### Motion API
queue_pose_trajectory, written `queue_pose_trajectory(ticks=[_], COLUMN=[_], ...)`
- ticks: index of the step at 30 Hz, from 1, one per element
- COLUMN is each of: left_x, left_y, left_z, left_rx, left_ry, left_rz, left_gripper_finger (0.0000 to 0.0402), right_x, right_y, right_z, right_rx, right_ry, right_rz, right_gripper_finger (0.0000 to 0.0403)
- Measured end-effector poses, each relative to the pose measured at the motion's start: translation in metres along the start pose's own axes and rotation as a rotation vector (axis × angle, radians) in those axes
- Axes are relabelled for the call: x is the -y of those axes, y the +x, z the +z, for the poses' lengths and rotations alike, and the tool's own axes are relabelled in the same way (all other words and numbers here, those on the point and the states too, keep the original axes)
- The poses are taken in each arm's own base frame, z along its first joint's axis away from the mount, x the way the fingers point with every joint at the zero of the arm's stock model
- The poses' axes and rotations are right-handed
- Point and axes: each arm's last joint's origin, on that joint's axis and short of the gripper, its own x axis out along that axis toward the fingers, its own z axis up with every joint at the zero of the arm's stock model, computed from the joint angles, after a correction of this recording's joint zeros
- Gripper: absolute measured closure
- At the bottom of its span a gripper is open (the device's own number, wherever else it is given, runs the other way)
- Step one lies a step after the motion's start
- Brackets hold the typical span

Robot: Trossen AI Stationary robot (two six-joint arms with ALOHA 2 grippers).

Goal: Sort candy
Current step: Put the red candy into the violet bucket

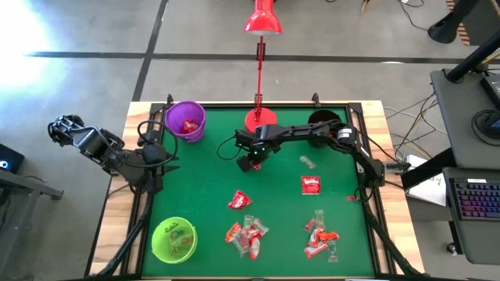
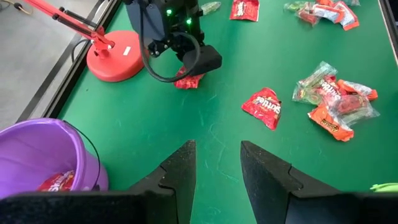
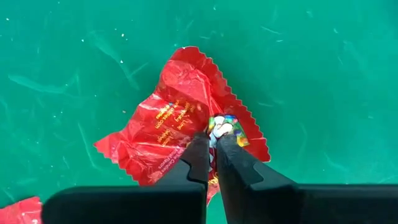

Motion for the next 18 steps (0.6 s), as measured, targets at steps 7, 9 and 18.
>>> queue_pose_trajectory(ticks=[7,9,18], left_x=[-0.003,-0.005,-0.014], left_y=[-0.003,-0.004,-0.008], left_z=[-0.001,-0.001,0.002], left_rx=[0.021,0.041,0.178], left_ry=[-0.023,-0.027,-0.039], left_rz=[0.007,0.037,0.268], left_gripper_finger=[0.0293,0.0293,0.0293], right_x=[-0.001,-0.001,0.011], right_y=[-0.057,-0.074,-0.129], right_z=[-0.007,-0.008,-0.023], right_rx=[0.105,0.146,0.23], right_ry=[-0.021,-0.025,-0.033], right_rz=[0.006,0.02,-0.048], right_gripper_finger=[0.0395,0.0395,0.0395])
